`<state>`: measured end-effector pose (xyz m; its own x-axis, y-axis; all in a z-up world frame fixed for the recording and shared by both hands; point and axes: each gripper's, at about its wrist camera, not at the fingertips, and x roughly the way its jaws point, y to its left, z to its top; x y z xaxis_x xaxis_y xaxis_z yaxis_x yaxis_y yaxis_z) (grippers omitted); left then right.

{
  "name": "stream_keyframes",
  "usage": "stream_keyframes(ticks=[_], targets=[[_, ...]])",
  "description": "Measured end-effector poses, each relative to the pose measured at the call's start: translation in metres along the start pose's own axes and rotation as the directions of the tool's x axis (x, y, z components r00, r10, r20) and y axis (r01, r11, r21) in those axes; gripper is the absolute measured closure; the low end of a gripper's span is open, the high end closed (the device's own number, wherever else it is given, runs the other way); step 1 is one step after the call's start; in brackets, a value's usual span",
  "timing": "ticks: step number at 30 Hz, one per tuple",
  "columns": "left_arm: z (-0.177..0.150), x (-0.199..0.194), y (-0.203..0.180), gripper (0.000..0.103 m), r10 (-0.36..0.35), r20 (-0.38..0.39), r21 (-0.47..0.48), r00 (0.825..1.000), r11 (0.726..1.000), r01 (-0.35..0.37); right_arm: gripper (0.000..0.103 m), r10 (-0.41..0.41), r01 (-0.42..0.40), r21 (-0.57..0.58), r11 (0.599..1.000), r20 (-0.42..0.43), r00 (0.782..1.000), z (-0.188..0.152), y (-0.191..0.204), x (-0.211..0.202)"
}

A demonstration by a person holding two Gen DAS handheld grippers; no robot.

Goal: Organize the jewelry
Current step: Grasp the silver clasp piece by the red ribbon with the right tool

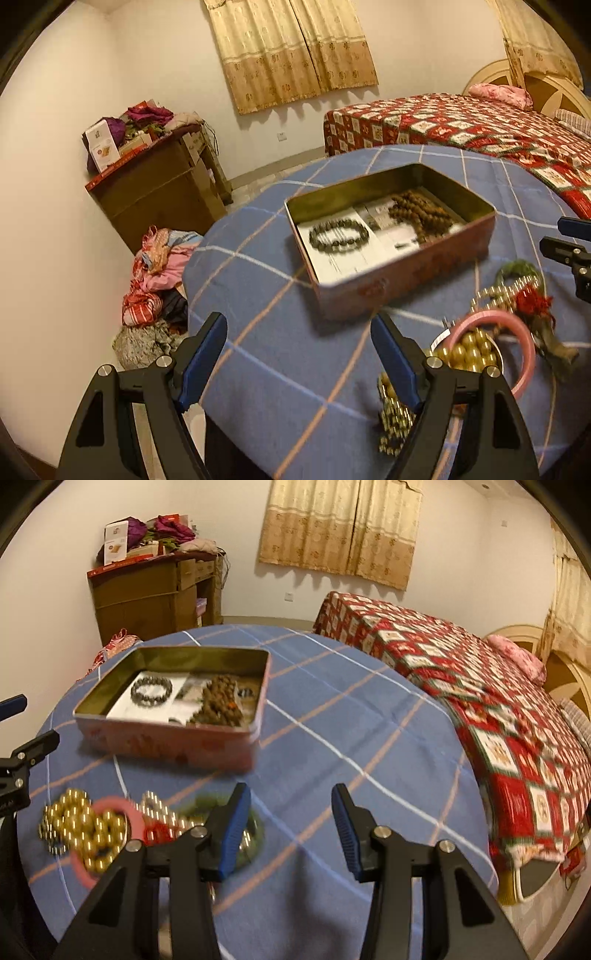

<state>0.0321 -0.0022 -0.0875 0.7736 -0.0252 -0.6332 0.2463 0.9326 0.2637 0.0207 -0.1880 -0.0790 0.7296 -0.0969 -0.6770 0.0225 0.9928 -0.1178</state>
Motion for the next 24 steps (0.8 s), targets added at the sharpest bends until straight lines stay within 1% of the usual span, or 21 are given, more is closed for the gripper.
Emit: stream_keyframes(ticks=[3, 10, 13, 16, 18, 19, 21, 24], targets=[[-0.007, -0.002, 0.001, 0.023, 0.006, -0.025, -0.001, 1.000, 1.000, -0.006, 0.055, 0.009, -0.009, 0.008, 1.000, 0.000, 1.000, -0.007, 0.000, -0.007], [-0.018, -0.019, -0.005, 0.023, 0.025, -0.030, 0.016, 0.999, 1.000, -0.025, 0.055, 0.074, -0.074, -0.016, 0.997, 0.008, 0.997, -0.019, 0.016, -0.026], [-0.025, -0.020, -0.010, 0.023, 0.024, -0.058, 0.020, 0.998, 1.000, -0.023, 0.055, 0.104, -0.105, -0.029, 0.994, -0.013, 0.994, -0.028, 0.023, -0.032], [-0.033, -0.026, -0.011, 0.023, 0.012, -0.066, 0.006, 0.998, 1.000, -0.011, 0.054, 0.107, -0.107, -0.042, 0.993, -0.018, 0.994, -0.035, 0.026, -0.037], [-0.039, -0.031, -0.010, 0.023, 0.033, -0.054, 0.000, 0.998, 0.999, -0.033, 0.052, 0.114, -0.115, -0.034, 0.993, -0.026, 0.993, -0.040, 0.026, -0.041], [-0.042, -0.034, -0.008, 0.023, 0.033, -0.050, -0.009, 0.998, 0.999, -0.033, 0.052, 0.122, -0.123, -0.032, 0.992, -0.029, 0.992, -0.043, 0.027, -0.043], [-0.048, -0.036, -0.006, 0.023, 0.022, -0.051, -0.027, 0.998, 0.999, -0.024, 0.052, 0.122, -0.123, -0.030, 0.992, -0.033, 0.992, -0.047, 0.029, -0.044], [-0.049, -0.037, -0.004, 0.023, 0.012, -0.055, -0.061, 0.998, 0.998, -0.015, 0.052, 0.127, -0.129, -0.030, 0.991, -0.047, 0.991, -0.054, 0.036, -0.044]])
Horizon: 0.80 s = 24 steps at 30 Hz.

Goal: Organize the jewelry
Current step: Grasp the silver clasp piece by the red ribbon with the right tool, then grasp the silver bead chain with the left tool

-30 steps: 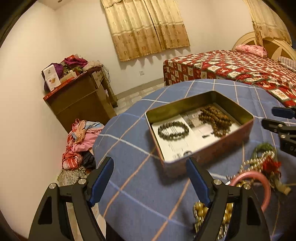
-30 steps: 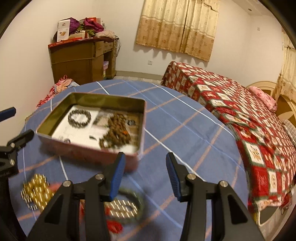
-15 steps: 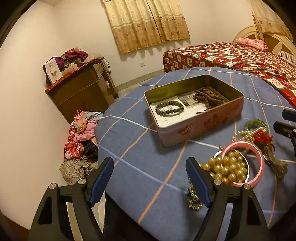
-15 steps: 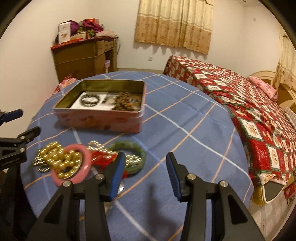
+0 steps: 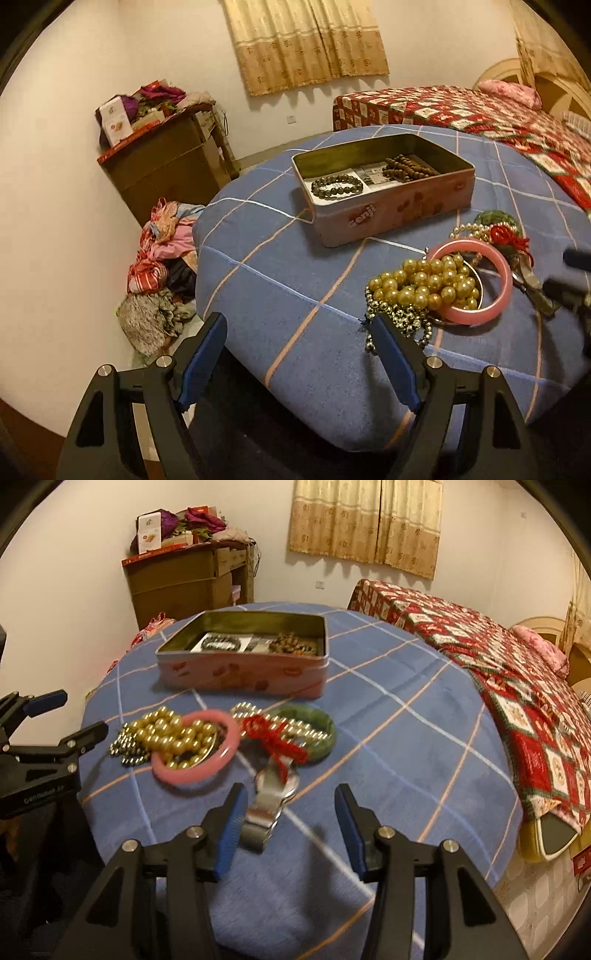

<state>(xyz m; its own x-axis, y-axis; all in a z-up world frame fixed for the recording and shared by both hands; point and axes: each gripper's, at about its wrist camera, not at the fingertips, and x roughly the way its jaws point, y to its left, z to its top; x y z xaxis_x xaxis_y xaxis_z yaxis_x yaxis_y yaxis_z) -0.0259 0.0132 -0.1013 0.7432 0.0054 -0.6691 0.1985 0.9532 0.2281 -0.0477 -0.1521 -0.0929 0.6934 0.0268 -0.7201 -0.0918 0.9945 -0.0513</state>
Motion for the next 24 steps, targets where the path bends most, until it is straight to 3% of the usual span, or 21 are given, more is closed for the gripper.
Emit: stream_keyframes(ticks=[10, 11, 13, 14, 24], targets=[[-0.005, 0.004, -0.012, 0.023, -0.056, -0.019, 0.002, 0.998, 0.998, 0.056, 0.054, 0.005, -0.005, 0.011, 1.000, -0.041, 0.999, -0.008, 0.001, 0.010], [-0.005, 0.005, -0.012, 0.023, -0.057, -0.022, 0.003, 0.998, 0.998, 0.057, 0.057, 0.016, -0.015, 0.017, 1.000, -0.048, 0.999, -0.009, 0.000, 0.012], [-0.006, 0.006, -0.012, 0.023, -0.057, -0.027, 0.005, 0.998, 0.998, 0.058, 0.080, 0.044, -0.043, 0.025, 0.999, -0.058, 0.997, -0.011, -0.001, 0.015], [-0.006, 0.006, -0.011, 0.023, -0.060, -0.026, 0.004, 0.998, 0.998, 0.060, 0.085, 0.041, -0.040, 0.020, 0.999, -0.058, 0.997, -0.010, 0.000, 0.015], [-0.006, 0.007, -0.010, 0.023, -0.073, -0.023, -0.003, 0.997, 0.997, 0.072, 0.084, -0.002, 0.002, -0.004, 1.000, -0.001, 1.000, -0.008, 0.003, 0.006]])
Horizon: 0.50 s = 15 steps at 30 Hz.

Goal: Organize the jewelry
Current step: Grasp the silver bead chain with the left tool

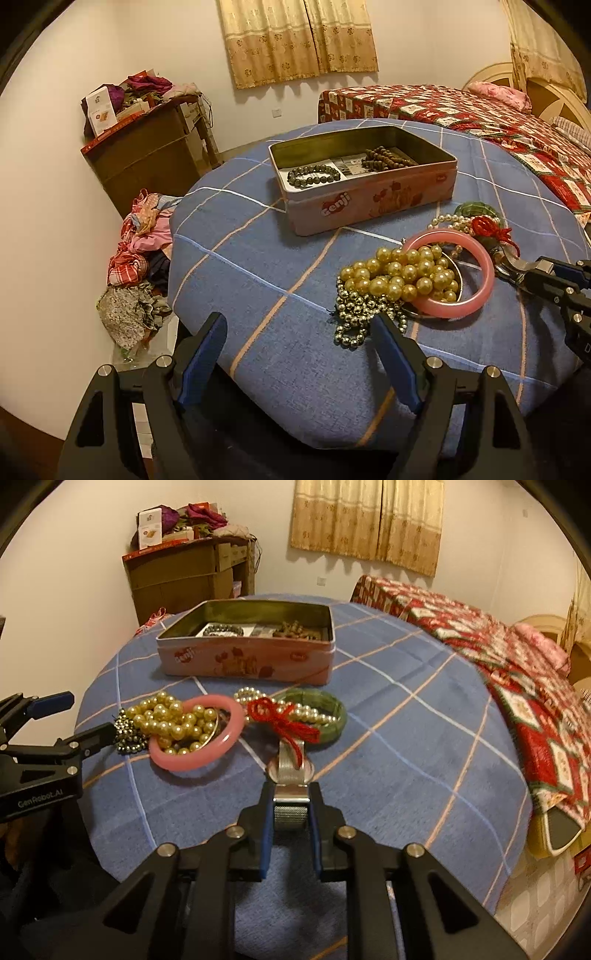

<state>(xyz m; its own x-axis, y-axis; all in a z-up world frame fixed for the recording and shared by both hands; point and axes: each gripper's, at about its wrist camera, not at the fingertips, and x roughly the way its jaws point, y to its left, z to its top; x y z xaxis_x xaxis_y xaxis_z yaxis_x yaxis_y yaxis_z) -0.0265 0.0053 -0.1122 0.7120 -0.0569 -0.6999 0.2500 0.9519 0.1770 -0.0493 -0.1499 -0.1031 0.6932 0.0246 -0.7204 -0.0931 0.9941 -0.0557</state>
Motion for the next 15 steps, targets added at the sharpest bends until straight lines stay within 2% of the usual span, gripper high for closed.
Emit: stream_keyframes(ticks=[12, 13, 14, 15], targets=[[0.002, 0.009, -0.008, 0.023, -0.085, -0.005, 0.015, 0.996, 0.996, 0.085, 0.084, 0.002, -0.002, -0.025, 1.000, 0.005, 1.000, 0.001, 0.005, 0.004], [0.003, 0.010, -0.008, 0.026, -0.097, -0.007, 0.014, 0.995, 0.995, 0.097, 0.084, 0.001, -0.001, -0.027, 1.000, 0.006, 1.000, 0.001, 0.005, 0.004], [0.002, 0.011, -0.009, 0.034, -0.122, -0.010, 0.017, 0.992, 0.992, 0.122, 0.084, 0.001, 0.000, -0.028, 1.000, 0.006, 1.000, 0.001, 0.005, 0.004], [0.002, 0.011, -0.010, 0.057, -0.144, -0.015, 0.019, 0.989, 0.989, 0.144, 0.084, 0.001, -0.001, -0.029, 1.000, 0.007, 1.000, 0.000, 0.005, 0.004]])
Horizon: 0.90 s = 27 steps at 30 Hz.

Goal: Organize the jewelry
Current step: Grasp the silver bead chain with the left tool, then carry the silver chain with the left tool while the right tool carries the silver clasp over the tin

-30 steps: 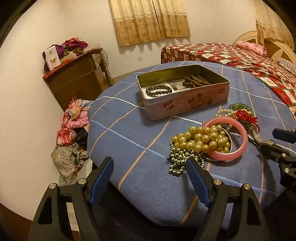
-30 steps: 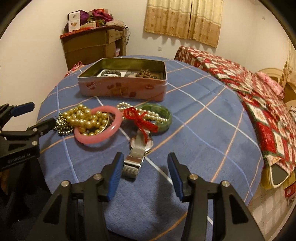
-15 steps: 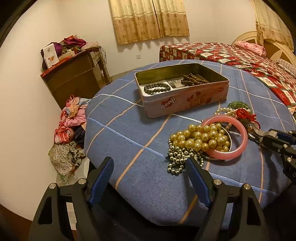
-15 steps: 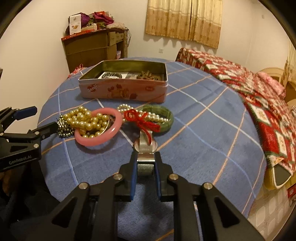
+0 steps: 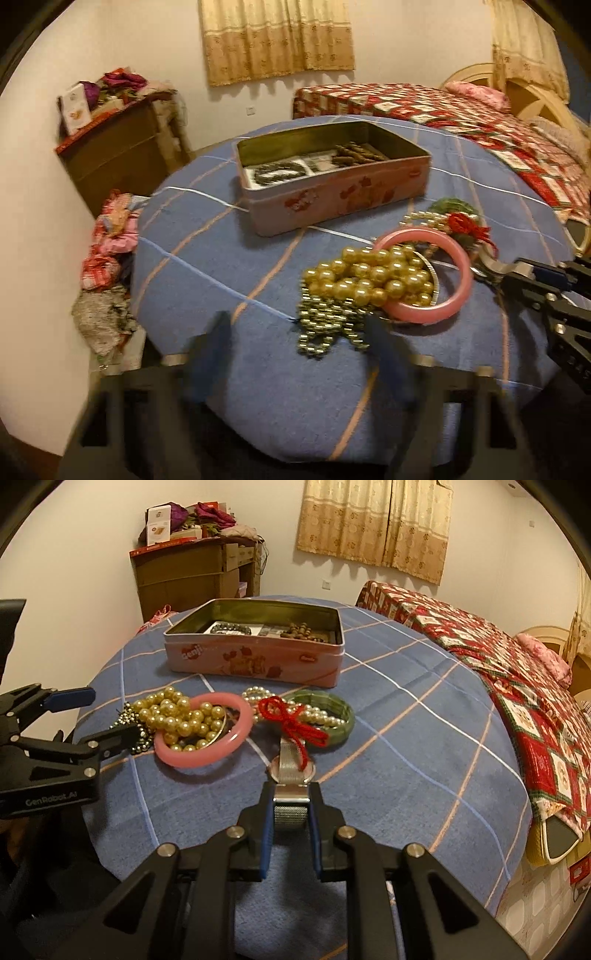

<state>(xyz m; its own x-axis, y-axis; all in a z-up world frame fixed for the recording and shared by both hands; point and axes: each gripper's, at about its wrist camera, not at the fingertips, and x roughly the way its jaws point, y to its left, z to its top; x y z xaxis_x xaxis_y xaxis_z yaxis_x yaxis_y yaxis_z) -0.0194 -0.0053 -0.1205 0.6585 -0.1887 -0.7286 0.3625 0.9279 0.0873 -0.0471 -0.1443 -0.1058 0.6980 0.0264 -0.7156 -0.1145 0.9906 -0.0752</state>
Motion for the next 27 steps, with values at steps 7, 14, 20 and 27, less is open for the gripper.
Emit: stream_keyframes(ticks=[7, 14, 20, 27], targets=[[0.002, -0.005, -0.001, 0.090, -0.063, 0.010, 0.005, 0.998, 0.998, 0.063, 0.084, -0.011, 0.012, -0.022, 1.000, 0.043, 0.999, 0.001, 0.003, -0.007], [0.019, -0.038, 0.001, 0.090, -0.083, 0.102, 0.024, 0.991, 0.996, 0.081, 0.084, -0.018, 0.019, -0.010, 1.000, 0.087, 0.996, 0.008, -0.004, -0.017], [0.032, -0.055, 0.009, 0.090, -0.105, 0.138, 0.004, 0.985, 0.994, 0.105, 0.085, -0.025, 0.025, -0.002, 1.000, 0.122, 0.992, 0.014, -0.009, -0.025], [0.044, -0.072, 0.013, 0.090, -0.108, 0.182, -0.001, 0.977, 0.994, 0.110, 0.085, -0.022, 0.020, 0.015, 1.000, 0.146, 0.989, 0.021, -0.017, -0.032]])
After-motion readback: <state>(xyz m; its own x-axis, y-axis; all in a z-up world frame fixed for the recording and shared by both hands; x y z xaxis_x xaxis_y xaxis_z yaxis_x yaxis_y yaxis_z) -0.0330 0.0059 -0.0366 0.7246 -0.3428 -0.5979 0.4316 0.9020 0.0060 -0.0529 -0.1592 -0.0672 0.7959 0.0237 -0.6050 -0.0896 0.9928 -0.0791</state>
